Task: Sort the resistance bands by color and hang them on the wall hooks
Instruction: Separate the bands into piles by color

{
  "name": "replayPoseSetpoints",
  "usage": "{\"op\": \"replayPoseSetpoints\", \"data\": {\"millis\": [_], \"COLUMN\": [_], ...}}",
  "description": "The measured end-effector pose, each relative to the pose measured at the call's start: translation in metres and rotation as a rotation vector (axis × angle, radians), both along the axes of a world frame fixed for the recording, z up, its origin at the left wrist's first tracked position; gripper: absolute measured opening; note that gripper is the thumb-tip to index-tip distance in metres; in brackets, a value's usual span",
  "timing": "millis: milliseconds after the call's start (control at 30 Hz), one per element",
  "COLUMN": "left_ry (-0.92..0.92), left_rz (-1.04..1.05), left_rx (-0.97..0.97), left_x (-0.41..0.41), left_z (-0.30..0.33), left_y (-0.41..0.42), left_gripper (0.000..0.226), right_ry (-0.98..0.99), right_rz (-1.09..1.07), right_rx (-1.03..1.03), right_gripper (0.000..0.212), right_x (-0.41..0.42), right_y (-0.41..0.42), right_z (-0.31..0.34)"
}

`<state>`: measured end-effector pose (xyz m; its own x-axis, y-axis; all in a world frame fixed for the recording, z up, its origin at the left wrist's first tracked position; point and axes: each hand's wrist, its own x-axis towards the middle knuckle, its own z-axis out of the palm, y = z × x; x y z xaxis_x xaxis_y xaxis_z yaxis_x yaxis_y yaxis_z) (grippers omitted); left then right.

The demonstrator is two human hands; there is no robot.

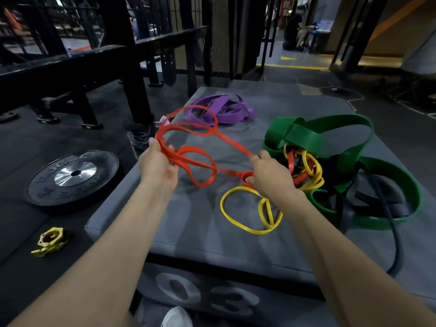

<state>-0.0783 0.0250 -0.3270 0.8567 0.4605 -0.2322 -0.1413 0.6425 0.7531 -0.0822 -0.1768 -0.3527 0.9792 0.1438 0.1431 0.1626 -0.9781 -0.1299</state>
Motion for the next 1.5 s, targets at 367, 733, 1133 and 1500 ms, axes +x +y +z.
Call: {"op": "replayPoseSetpoints", "data": {"millis": [367, 733, 1133, 1500], "left_ry": [0.400, -0.198, 0.094, 0.036], "left_rz": [-0.003, -0.609, -0.893, -0.691], "left_rx": [1.189, 1.912, 1.978, 2.005], "left_x": [0.003, 0.003, 0.041, 0.021], "left_z": [-0.030, -0.046, -0.053, -0.038], "left_y": [0.008, -0.088, -0.120, -0.063], "left_gripper": [0.034, 0.078, 0.075, 0.022], "right_ry": [0.024, -0.053, 0.105, -0.008], "right_rz": [0.022, -0.019, 0.000, -0.118], "right_rx": [-0.319, -0.154, 0.036, 0.030], "right_gripper": [0.029, 0.056, 0.046, 0.037], "right_x": [0.003, -0.020, -0.022, -0.014], "right_y": [0.005, -0.043, -0.083, -0.074], "right_z": [-0.011, 0.002, 0.000, 0.001]}}
